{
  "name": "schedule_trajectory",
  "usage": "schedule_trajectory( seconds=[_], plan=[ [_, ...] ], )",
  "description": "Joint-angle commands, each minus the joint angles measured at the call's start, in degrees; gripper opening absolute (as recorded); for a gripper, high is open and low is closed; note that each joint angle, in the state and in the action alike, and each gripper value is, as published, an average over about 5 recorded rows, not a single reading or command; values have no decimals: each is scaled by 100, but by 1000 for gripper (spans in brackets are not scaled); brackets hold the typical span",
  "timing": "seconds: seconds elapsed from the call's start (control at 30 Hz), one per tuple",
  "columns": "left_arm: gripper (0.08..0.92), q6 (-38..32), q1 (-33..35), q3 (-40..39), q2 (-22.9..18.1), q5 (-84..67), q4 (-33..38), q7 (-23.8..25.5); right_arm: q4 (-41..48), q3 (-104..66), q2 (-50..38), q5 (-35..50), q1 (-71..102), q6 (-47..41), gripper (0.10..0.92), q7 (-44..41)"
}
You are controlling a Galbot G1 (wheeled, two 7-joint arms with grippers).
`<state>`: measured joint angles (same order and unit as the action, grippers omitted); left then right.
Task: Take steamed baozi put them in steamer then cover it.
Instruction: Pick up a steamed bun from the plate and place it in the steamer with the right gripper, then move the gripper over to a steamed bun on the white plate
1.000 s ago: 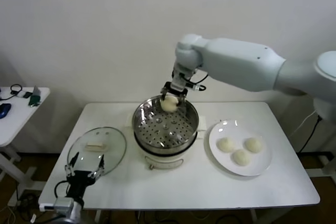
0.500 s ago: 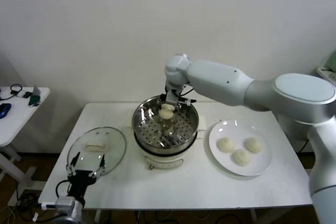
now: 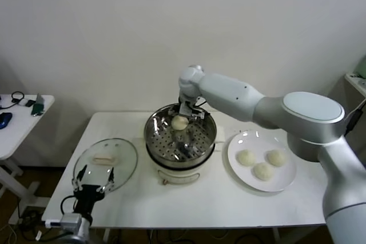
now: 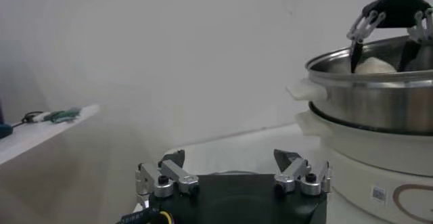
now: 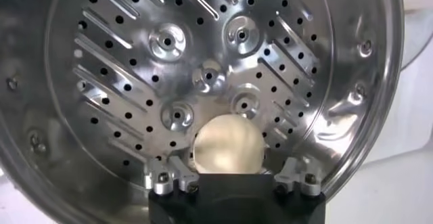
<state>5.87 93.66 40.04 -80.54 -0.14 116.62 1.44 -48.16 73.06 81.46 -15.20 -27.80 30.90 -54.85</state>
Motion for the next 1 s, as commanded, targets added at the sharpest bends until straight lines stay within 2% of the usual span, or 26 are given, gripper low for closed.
schedule_trajectory(
  seconds=[0.03, 0.23, 0.33, 0.47, 0.7, 0.83, 1.0],
  plan=[
    [823, 7, 12, -6, -14, 11, 21, 3, -288, 273, -295, 1101, -567, -59, 822, -386],
    [823, 15, 54, -19, -37, 46, 72, 6, -959, 1516, -1326, 4723, -2144, -1638, 823, -1071],
    [823, 22, 66, -25, -48, 57, 89, 7, -1413, 2122, -2046, 5554, -2630, -2711, 823, -883],
    [823, 27, 75, -45, -58, 78, 113, 12, -1965, 2932, -2823, 5444, -3036, -3715, 823, -495],
    [823, 31, 61, -59, -64, 78, 164, 9, -3572, 3849, -4059, 5367, -3134, -4636, 823, 199],
    [823, 48, 61, -71, -58, 82, 188, 10, -3773, 3453, -4461, 5229, -2336, -4852, 823, 480],
    [823, 41, 60, -40, -63, 100, 169, 9, -3522, 2792, -4509, 4965, -1297, -4969, 823, 648]
  ],
)
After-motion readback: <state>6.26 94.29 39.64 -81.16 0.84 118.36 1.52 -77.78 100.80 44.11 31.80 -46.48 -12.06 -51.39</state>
